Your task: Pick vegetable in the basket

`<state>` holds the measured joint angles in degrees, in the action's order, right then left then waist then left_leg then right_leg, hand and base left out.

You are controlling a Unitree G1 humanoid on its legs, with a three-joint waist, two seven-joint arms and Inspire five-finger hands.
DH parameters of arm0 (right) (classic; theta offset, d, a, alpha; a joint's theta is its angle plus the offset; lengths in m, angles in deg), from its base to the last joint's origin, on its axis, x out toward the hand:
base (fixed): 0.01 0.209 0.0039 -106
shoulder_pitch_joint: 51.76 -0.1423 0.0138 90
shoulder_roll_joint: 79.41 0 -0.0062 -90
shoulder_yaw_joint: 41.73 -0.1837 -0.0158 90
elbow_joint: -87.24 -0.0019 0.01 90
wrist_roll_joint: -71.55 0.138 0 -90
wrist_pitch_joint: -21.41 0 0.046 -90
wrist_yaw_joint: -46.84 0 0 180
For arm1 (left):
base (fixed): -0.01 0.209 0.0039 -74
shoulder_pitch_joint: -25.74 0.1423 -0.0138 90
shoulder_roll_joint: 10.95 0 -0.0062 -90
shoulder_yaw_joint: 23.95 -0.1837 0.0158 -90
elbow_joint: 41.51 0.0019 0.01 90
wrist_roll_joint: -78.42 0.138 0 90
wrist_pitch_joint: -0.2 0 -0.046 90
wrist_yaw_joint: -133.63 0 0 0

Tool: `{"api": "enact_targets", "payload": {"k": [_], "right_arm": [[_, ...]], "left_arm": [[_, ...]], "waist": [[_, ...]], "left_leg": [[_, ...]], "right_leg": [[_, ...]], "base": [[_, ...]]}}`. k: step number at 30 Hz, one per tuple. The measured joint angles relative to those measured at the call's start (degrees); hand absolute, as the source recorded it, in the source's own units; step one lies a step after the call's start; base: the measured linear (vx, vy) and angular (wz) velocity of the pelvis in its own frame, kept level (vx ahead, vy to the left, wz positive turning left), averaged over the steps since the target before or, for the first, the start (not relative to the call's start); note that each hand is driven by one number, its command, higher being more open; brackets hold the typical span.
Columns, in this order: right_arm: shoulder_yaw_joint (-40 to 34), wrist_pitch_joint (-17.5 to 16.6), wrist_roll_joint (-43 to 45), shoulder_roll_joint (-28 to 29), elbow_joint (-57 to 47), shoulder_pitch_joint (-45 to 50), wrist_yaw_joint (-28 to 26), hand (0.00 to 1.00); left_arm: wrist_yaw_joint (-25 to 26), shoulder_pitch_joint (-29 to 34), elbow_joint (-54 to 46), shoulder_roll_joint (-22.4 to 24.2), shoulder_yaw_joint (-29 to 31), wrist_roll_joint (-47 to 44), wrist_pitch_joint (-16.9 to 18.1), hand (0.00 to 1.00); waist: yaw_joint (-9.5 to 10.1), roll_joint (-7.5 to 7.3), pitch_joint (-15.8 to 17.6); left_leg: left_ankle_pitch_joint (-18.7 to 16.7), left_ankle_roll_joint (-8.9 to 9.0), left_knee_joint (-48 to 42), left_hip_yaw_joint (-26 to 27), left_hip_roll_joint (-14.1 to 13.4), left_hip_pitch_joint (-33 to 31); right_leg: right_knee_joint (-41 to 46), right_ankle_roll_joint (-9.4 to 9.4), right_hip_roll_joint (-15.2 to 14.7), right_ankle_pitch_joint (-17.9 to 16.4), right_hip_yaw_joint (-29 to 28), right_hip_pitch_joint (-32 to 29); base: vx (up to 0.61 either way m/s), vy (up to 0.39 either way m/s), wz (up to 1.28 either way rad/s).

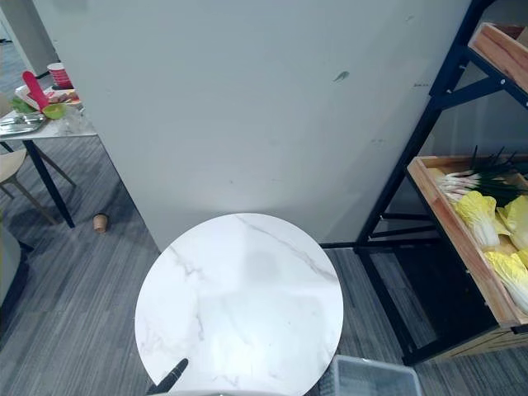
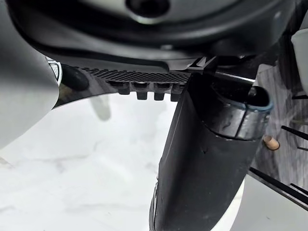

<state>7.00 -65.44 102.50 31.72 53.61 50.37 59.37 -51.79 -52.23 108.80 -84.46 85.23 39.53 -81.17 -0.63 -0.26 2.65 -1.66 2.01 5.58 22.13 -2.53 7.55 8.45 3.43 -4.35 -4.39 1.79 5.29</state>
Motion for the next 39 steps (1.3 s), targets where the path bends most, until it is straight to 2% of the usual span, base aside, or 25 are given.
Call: {"api": "enact_targets", "payload": {"k": [4,6,15,22,26,27,28,29,30,31,33,36,39], "right_arm": [[3.71,-0.14,-0.65,0.16,-0.11,-0.08,-0.86,0.00],[4.49,-0.42,-1.71,-0.09,-0.20,0.36,-0.86,0.00],[8.96,-1.95,-1.47,-0.21,1.22,0.80,-0.59,0.00],[9.22,-2.14,-1.10,-0.67,3.11,0.66,-0.71,0.00],[9.05,-2.14,-1.58,-0.93,3.01,0.28,-1.50,0.00],[8.72,-2.09,-1.58,-0.91,2.86,-0.49,-1.86,0.00],[8.63,-2.05,-1.59,-0.92,2.34,-1.22,-2.37,0.00],[8.65,-1.98,-1.60,-0.95,1.76,-1.37,-2.60,0.00],[8.70,-1.91,-1.74,-1.20,1.13,-1.56,-3.36,0.00],[8.69,-1.73,-1.81,-0.99,0.49,-1.69,-3.65,0.00],[8.59,-1.59,-1.69,-0.46,-0.20,-2.06,-3.61,0.00],[8.58,-0.67,-1.68,-0.41,-1.19,-2.42,-3.54,0.00],[8.34,0.28,-1.78,-0.41,-1.95,-1.64,-3.56,0.00]], "left_arm": [[0.05,-0.15,-0.06,-0.36,-0.30,0.00,0.25,1.00],[0.08,-0.09,-0.01,-0.25,-0.92,0.01,0.57,1.00],[0.06,0.45,-0.25,-2.07,-3.21,0.27,1.29,1.00],[0.09,0.00,0.92,-2.95,-3.23,1.43,1.24,1.00],[0.00,0.16,0.87,-2.37,-1.79,2.57,1.15,1.00],[-0.07,0.17,0.73,-2.04,-0.56,2.60,1.16,1.00],[-0.04,0.13,0.68,-1.60,0.36,2.59,1.24,1.00],[-0.01,0.13,0.68,-1.31,0.64,2.59,1.28,1.00],[0.07,0.16,0.69,-0.92,0.83,2.61,1.28,1.00],[0.02,-0.26,0.58,-0.95,0.76,3.18,1.31,1.00],[-0.09,-2.00,0.41,-1.45,0.13,3.79,1.75,1.00],[-0.05,-3.49,-0.22,-1.31,-1.44,3.57,3.15,1.00],[-0.04,-3.74,-0.40,-1.22,-3.14,3.26,4.21,1.00]], "waist": [[0.15,-0.75,0.46],[0.13,-0.37,0.59],[0.33,-2.45,0.66],[0.24,-3.00,0.95],[0.41,-3.25,0.70],[0.95,-3.40,0.76],[1.45,-3.27,0.90],[2.06,-2.98,1.09],[2.56,-2.34,1.11],[2.28,-2.24,1.11],[1.77,-2.56,1.69],[1.76,-2.11,2.60],[1.73,-1.60,2.88]], "left_leg": [[0.95,0.02,0.02,-1.00,1.74,-0.47],[1.56,0.15,0.02,-2.00,1.53,-0.38],[2.26,-0.32,0.02,-2.91,2.29,-0.82],[1.81,-0.06,0.02,-2.52,2.37,0.19],[0.04,0.23,-0.79,-2.01,2.05,0.57],[-2.25,0.06,-5.29,-3.13,1.91,-1.81],[-4.40,-0.99,-10.54,-6.78,1.55,-4.17],[-5.91,-1.26,-13.90,-9.60,1.37,-5.51],[-8.93,-0.90,-18.58,-11.24,0.27,-6.90],[-10.72,-0.80,-19.25,-11.25,-0.26,-6.68],[-11.07,-1.23,-18.64,-9.83,-0.10,-6.34],[-11.37,-1.78,-18.31,-8.16,0.06,-6.26],[-11.35,-2.03,-17.30,-7.54,0.08,-4.90]], "right_leg": [[-2.30,0.74,-2.09,-3.69,1.64,1.15],[-2.34,0.78,-1.97,-3.92,2.90,1.59],[-2.52,1.34,-2.40,-3.86,4.10,2.00],[-2.33,1.44,-2.40,-3.79,3.03,2.89],[-1.75,0.45,-1.66,-4.00,-0.86,1.20],[-1.48,-0.21,-1.35,-3.97,-3.62,-0.40],[-1.46,-0.29,-0.75,-3.41,-5.91,-1.32],[-1.53,-0.22,-0.27,-2.94,-7.56,-1.78],[-1.61,0.48,0.77,-1.99,-10.13,-2.22],[-1.40,0.78,1.25,-1.75,-11.47,-2.29],[-1.32,1.57,1.01,-1.20,-12.64,-2.92],[0.17,2.69,0.89,0.18,-13.69,-4.43],[1.96,2.73,1.17,1.19,-13.27,-4.61]], "base": [[-0.04,-0.068,0.12],[-0.04,-0.074,0.27],[0.00,-0.018,0.07],[0.00,0.001,-0.03],[-0.02,-0.008,-0.42],[0.01,-0.010,-0.87],[0.01,-0.015,-1.07],[0.04,-0.029,-1.24],[0.07,0.022,-1.17],[0.08,0.041,-0.91],[0.02,0.088,-0.46],[-0.03,0.088,-0.34],[-0.02,0.071,-0.14]]}}
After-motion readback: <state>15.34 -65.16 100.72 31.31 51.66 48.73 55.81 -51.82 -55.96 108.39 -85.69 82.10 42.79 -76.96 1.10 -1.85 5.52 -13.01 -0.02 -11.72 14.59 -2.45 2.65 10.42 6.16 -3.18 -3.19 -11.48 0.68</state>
